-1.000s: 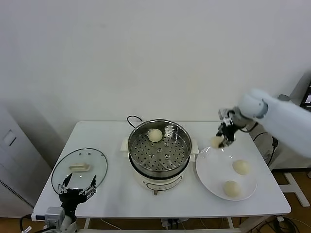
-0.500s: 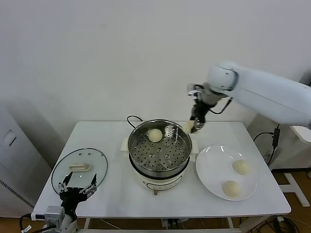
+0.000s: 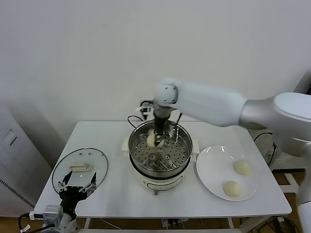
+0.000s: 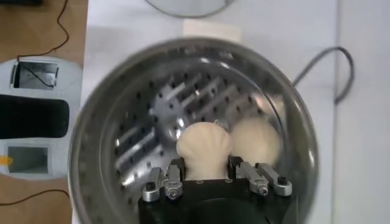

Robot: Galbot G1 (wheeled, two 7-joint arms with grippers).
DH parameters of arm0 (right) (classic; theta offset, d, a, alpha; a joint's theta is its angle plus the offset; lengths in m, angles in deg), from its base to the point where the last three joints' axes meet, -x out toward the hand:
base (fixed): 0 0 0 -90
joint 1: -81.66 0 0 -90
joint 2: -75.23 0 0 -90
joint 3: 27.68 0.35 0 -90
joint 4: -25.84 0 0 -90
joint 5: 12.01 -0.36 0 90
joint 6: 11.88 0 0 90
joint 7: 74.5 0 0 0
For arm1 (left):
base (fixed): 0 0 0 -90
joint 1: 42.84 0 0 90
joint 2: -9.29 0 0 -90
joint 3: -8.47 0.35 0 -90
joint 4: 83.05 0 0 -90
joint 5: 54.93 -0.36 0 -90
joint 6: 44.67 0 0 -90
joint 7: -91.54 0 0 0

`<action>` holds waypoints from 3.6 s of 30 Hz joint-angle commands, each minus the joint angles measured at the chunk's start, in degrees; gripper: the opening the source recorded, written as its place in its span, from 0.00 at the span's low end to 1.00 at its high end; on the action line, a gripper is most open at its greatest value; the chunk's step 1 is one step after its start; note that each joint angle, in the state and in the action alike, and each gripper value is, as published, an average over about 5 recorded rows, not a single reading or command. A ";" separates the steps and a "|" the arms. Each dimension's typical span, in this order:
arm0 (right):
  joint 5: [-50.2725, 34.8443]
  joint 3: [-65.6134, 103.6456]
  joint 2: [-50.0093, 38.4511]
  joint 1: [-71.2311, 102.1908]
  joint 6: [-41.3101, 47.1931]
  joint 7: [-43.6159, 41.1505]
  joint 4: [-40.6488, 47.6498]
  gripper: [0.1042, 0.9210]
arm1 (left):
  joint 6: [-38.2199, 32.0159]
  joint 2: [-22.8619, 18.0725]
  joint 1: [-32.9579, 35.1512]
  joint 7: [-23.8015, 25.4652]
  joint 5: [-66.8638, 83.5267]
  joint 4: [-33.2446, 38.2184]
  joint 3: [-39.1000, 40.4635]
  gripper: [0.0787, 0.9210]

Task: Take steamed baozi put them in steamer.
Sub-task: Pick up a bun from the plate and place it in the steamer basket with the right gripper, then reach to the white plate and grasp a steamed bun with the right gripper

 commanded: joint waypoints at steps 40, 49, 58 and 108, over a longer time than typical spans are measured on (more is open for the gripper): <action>2.48 -3.80 -39.46 -18.95 -10.99 -8.96 -22.37 0.88 | 2.35 -1.57 -0.37 1.36 2.50 0.07 -1.17 0.88; 13.74 -2.93 -54.75 -13.29 -20.15 -12.20 -25.73 0.88 | 3.08 -1.14 1.32 1.67 2.76 -0.69 -1.33 0.88; 23.45 21.04 -55.10 16.89 -25.02 -13.06 -22.86 0.88 | 3.37 -1.69 2.25 1.84 1.55 -0.77 -0.94 0.88; 33.95 31.26 -44.39 38.13 -25.26 -10.99 -12.09 0.88 | 3.31 -0.98 -0.30 1.95 1.23 -5.49 -0.86 0.88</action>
